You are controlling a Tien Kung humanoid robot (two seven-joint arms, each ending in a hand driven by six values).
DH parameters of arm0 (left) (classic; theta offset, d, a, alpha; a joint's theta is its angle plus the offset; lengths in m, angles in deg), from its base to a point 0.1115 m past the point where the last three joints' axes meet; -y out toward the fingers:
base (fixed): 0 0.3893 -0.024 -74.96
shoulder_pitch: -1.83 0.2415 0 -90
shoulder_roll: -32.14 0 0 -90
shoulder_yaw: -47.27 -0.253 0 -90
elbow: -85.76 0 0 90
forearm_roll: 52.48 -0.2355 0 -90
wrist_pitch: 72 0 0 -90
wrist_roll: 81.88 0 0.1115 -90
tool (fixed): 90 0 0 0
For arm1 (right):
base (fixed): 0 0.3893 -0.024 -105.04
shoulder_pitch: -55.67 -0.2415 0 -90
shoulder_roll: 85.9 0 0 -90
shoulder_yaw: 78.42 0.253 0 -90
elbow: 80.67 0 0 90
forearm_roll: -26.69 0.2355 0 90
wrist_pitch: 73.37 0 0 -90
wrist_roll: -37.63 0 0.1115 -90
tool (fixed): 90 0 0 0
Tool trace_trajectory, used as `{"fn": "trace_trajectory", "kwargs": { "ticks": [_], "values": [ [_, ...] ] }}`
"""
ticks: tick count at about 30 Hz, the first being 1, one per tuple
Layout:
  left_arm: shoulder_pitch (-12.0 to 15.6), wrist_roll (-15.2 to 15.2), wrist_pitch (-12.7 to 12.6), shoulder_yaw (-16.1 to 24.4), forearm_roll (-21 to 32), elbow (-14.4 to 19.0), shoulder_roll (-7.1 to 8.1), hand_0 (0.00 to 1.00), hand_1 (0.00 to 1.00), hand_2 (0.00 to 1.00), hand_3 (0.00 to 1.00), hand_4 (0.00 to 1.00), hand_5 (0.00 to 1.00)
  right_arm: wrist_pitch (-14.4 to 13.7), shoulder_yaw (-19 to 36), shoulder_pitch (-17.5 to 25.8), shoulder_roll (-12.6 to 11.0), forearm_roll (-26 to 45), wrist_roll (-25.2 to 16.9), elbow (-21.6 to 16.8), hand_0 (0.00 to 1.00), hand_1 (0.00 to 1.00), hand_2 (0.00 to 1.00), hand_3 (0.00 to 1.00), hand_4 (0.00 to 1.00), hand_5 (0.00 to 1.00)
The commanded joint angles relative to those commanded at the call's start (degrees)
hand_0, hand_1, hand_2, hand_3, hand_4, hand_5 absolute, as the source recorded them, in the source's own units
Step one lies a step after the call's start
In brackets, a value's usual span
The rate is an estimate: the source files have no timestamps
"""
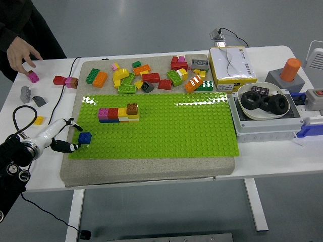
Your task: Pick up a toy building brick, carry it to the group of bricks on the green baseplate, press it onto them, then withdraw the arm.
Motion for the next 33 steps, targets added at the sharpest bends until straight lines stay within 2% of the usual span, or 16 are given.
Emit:
{"fn": "trace_trajectory", "kwargs": {
  "ticks": [3, 4, 9, 10, 16, 17, 22, 23, 25, 28, 33],
  "values": [
    [-0.2, 0.2, -0.1, -0.2, 0.1, -0.2, -0.20, 0.998, 0.998, 0.996, 0.670, 0.739, 0.002, 0.0, 0.0, -0.1, 0.0, -0.1, 0.0, 0.0, 0.590, 0.579, 0.627, 0.653, 0.644, 0.814],
    [-0.3, 0.4, -0.1, -0.3, 0.1, -0.2, -0.27, 0.998, 0.998, 0.985, 0.613, 0.663, 0.002, 0.0, 0.0, -0.1, 0.0, -0.1, 0.0, 0.0, 0.590, 0.579, 0.627, 0.653, 0.644, 0.814],
    [-0.7, 0.8, -0.3, -0.7, 0.5, -0.5, -0.72, 0.998, 0.998, 0.985, 0.613, 0.663, 0.002, 0.0, 0.1, -0.2, 0.0, -0.2, 0.0, 0.0, 0.590, 0.579, 0.627, 0.653, 0.643, 0.814],
    [-0.7, 0.8, -0.4, -0.8, 0.5, -0.5, -0.80, 0.998, 0.997, 0.974, 0.539, 0.552, 0.002, 0.0, 0.1, -0.2, 0.0, -0.3, 0.0, 0.0, 0.590, 0.578, 0.627, 0.653, 0.644, 0.816],
    [-0.8, 0.9, -1.0, -1.0, 0.3, -1.0, -1.41, 0.998, 0.997, 0.974, 0.539, 0.552, 0.002, 0.0, 0.2, -0.2, 0.0, -0.5, 0.0, 0.0, 0.590, 0.578, 0.627, 0.653, 0.644, 0.816],
    [-0.8, 0.9, -1.2, -0.9, 0.3, -1.1, -1.47, 0.998, 0.992, 0.951, 0.493, 0.462, 0.002, 0.0, 0.2, -0.2, 0.0, -0.5, 0.0, 0.0, 0.590, 0.578, 0.627, 0.653, 0.643, 0.816],
    [-0.9, 1.3, -2.0, -0.8, 0.4, -1.3, -1.62, 0.998, 0.992, 0.951, 0.493, 0.462, 0.002, 0.0, 0.1, -0.2, 0.0, -0.6, 0.0, 0.0, 0.590, 0.578, 0.627, 0.653, 0.643, 0.816],
    [-0.9, 1.3, -2.0, -0.7, 0.5, -1.2, -1.65, 0.998, 0.985, 0.929, 0.454, 0.513, 0.002, 0.0, 0.1, -0.3, 0.0, -0.6, 0.0, 0.0, 0.590, 0.579, 0.627, 0.652, 0.641, 0.816],
    [-1.0, 1.4, -2.1, -0.5, 0.6, -0.7, -1.72, 0.998, 0.985, 0.929, 0.454, 0.513, 0.002, 0.0, 0.1, -0.3, 0.0, -0.6, 0.0, 0.0, 0.590, 0.579, 0.627, 0.652, 0.641, 0.816],
    [-1.3, 0.8, -1.6, 1.1, 0.1, 1.8, -2.51, 0.998, 0.985, 0.929, 0.454, 0.513, 0.002, 0.0, 0.1, -0.3, -0.1, -0.6, 0.0, 0.0, 0.590, 0.579, 0.627, 0.652, 0.641, 0.816],
    [-2.1, -0.3, -1.3, 5.1, -1.3, 6.8, -5.49, 0.998, 0.984, 0.926, 0.454, 0.503, 0.002, 0.0, 0.1, -0.2, -0.1, -0.7, 0.0, 0.0, 0.590, 0.578, 0.627, 0.652, 0.641, 0.817]
  ]
}}
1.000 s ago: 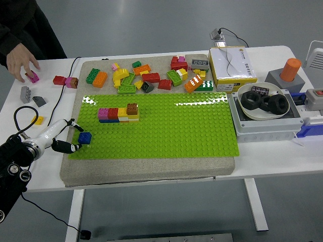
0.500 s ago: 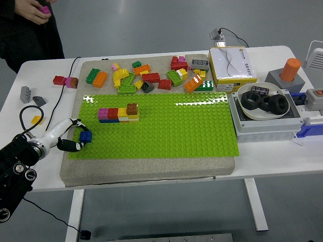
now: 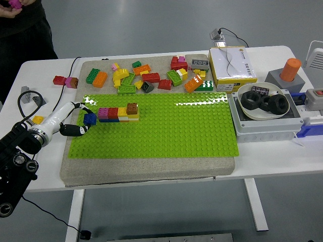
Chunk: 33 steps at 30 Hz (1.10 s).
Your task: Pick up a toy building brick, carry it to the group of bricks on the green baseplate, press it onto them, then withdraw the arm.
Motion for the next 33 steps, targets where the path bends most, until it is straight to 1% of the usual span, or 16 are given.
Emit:
{"fn": "trace_trajectory", "kwargs": {
  "ticks": [2, 4, 7, 8, 10, 12, 16, 18, 20, 25, 33],
  "values": [
    [-1.5, -0.2, 0.1, 0.3, -0.4, 0.1, -1.68, 0.998, 0.984, 0.926, 0.452, 0.521, 0.002, 0.0, 0.0, 0.0, -0.1, -0.1, 0.0, 0.0, 0.590, 0.577, 0.627, 0.652, 0.642, 0.816],
    [-3.5, -0.1, -0.1, 0.0, -0.6, -1.6, -3.61, 0.998, 0.984, 0.926, 0.452, 0.521, 0.002, 0.0, 0.1, -0.1, -0.1, -0.5, 0.0, 0.0, 0.590, 0.577, 0.627, 0.652, 0.642, 0.816],
    [-6.9, 0.2, -0.3, -0.7, -1.1, -5.4, -6.54, 0.998, 0.984, 0.926, 0.452, 0.521, 0.002, 0.0, 0.5, -0.5, -0.1, -1.5, 0.1, 0.0, 0.590, 0.577, 0.627, 0.652, 0.642, 0.816],
    [-8.0, 0.3, -0.5, -0.8, -1.4, -6.8, -7.48, 0.998, 0.984, 0.931, 0.454, 0.536, 0.002, 0.1, 0.4, -0.7, 0.0, -1.6, 0.0, 0.0, 0.590, 0.578, 0.627, 0.653, 0.643, 0.817],
    [-9.9, 0.5, -0.7, -1.1, -1.9, -9.7, -8.84, 0.998, 0.984, 0.931, 0.454, 0.536, 0.002, 0.1, 0.3, -1.0, 0.0, -1.7, -0.1, 0.0, 0.590, 0.578, 0.627, 0.653, 0.643, 0.817],
    [-10.9, 0.6, -0.9, -1.2, -2.3, -12.4, -9.66, 0.998, 0.984, 0.931, 0.454, 0.536, 0.002, 0.0, 0.2, -1.1, 0.0, -1.6, -0.1, 0.0, 0.590, 0.578, 0.627, 0.653, 0.643, 0.817],
    [-11.6, 0.8, -1.2, -1.2, -2.5, -17.3, -10.33, 0.998, 0.981, 0.936, 0.455, 0.529, 0.002, -0.1, 0.1, -1.1, -0.1, -1.3, -0.1, 0.0, 0.589, 0.578, 0.627, 0.653, 0.643, 0.815],
    [-11.7, 0.8, -1.3, -1.2, -2.5, -19.1, -10.42, 0.998, 0.981, 0.936, 0.455, 0.529, 0.002, -0.1, 0.2, -1.0, -0.2, -1.3, -0.1, 0.0, 0.589, 0.578, 0.627, 0.653, 0.643, 0.815],
    [-11.6, 0.8, -1.3, -1.2, -2.4, -20.2, -10.45, 0.998, 0.982, 0.936, 0.456, 0.529, 0.002, -0.1, 0.3, -0.9, -0.2, -1.4, 0.0, 0.0, 0.590, 0.578, 0.627, 0.652, 0.643, 0.816],
    [-11.8, 0.9, -1.4, -1.6, -2.2, -21.4, -10.74, 0.998, 0.982, 0.936, 0.456, 0.529, 0.002, -0.1, 0.4, -0.9, -0.2, -1.6, 0.1, 0.0, 0.590, 0.578, 0.627, 0.652, 0.643, 0.816],
    [-12.2, 1.0, -1.5, -2.1, -2.0, -21.9, -11.15, 0.998, 0.980, 0.940, 0.456, 0.523, 0.002, 0.0, 0.4, -1.0, -0.1, -1.9, 0.1, 0.0, 0.590, 0.578, 0.627, 0.653, 0.642, 0.815]
  ]
}}
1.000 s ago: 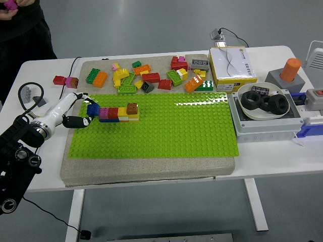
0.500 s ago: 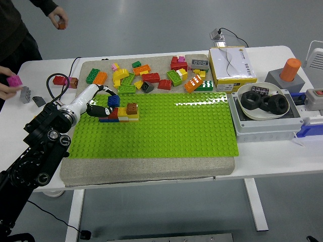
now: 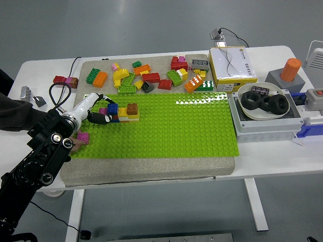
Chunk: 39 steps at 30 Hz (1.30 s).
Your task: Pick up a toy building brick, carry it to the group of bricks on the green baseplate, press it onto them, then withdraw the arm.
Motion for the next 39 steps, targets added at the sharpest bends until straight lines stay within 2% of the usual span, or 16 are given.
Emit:
{"fn": "trace_trajectory", "kwargs": {
  "ticks": [10, 22, 39],
  "values": [
    [-0.3, 0.4, -0.3, -0.3, 0.2, 0.3, -0.17, 0.998, 0.979, 0.941, 0.457, 0.518, 0.002, 0.0, 0.0, -0.2, 0.0, 0.0, 0.0, 0.0, 0.591, 0.578, 0.627, 0.653, 0.642, 0.814],
    [-0.6, 0.2, -0.5, -0.3, -0.4, 3.0, -0.18, 0.998, 0.979, 0.939, 0.456, 0.519, 0.002, 0.0, 0.0, -0.3, -0.1, -0.1, 0.0, 0.0, 0.590, 0.578, 0.628, 0.653, 0.642, 0.814],
    [-0.4, 0.5, -1.0, -1.3, 0.8, 0.5, -1.84, 0.998, 0.972, 0.937, 0.458, 0.514, 0.002, 0.2, -1.0, -0.7, -0.1, -0.3, -0.1, 0.0, 0.590, 0.577, 0.628, 0.653, 0.642, 0.814]
  ]
}}
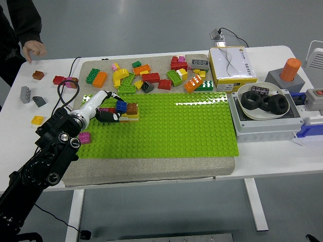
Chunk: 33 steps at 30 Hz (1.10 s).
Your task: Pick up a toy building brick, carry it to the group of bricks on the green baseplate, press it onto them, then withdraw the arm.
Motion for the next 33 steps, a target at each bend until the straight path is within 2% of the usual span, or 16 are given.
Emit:
{"fn": "trace_trajectory", "kwargs": {
  "ticks": [19, 20, 25, 26, 31, 32, 33],
  "values": [
    [0.3, 0.5, -0.9, -0.3, 0.8, -0.9, -0.54, 0.998, 0.969, 0.934, 0.478, 0.489, 0.002, 0.2, 0.3, -0.1, 0.0, -0.9, 0.0, 0.0, 0.590, 0.577, 0.628, 0.653, 0.642, 0.815],
    [0.3, 0.6, -1.1, -0.3, 0.8, -0.9, -0.54, 0.998, 0.966, 0.934, 0.531, 0.435, 0.002, 0.2, 0.3, -0.1, 0.0, -0.9, 0.0, 0.0, 0.590, 0.577, 0.628, 0.653, 0.642, 0.815],
    [0.4, 0.7, -1.3, -0.1, 0.8, -1.1, -0.55, 0.998, 0.966, 0.934, 0.531, 0.435, 0.002, 0.2, 0.1, -0.1, 0.0, -0.8, 0.0, 0.0, 0.590, 0.577, 0.628, 0.653, 0.642, 0.815],
    [0.4, 0.6, -1.3, 0.0, 0.8, -1.1, -0.55, 0.998, 0.964, 0.934, 0.572, 0.425, 0.002, 0.2, 0.1, -0.2, 0.0, -0.8, 0.1, 0.0, 0.590, 0.577, 0.628, 0.653, 0.642, 0.814],
    [0.4, 0.4, -1.1, 0.1, 0.7, -1.3, -0.48, 0.998, 0.964, 0.934, 0.572, 0.425, 0.002, 0.2, -0.1, -0.3, 0.0, -0.9, 0.1, 0.0, 0.590, 0.577, 0.628, 0.653, 0.642, 0.814],
    [0.4, 0.4, -1.1, 0.2, 0.7, -1.3, -0.47, 0.998, 0.961, 0.937, 0.613, 0.438, 0.002, 0.2, -0.2, -0.3, 0.0, -0.9, 0.2, 0.0, 0.590, 0.575, 0.627, 0.653, 0.642, 0.814],
    [0.4, 0.4, -1.1, 0.2, 0.7, -1.4, -0.47, 0.998, 0.961, 0.937, 0.613, 0.438, 0.002, 0.3, -0.3, -0.3, 0.0, -1.1, 0.2, 0.0, 0.590, 0.575, 0.627, 0.653, 0.642, 0.814]
  ]
}}
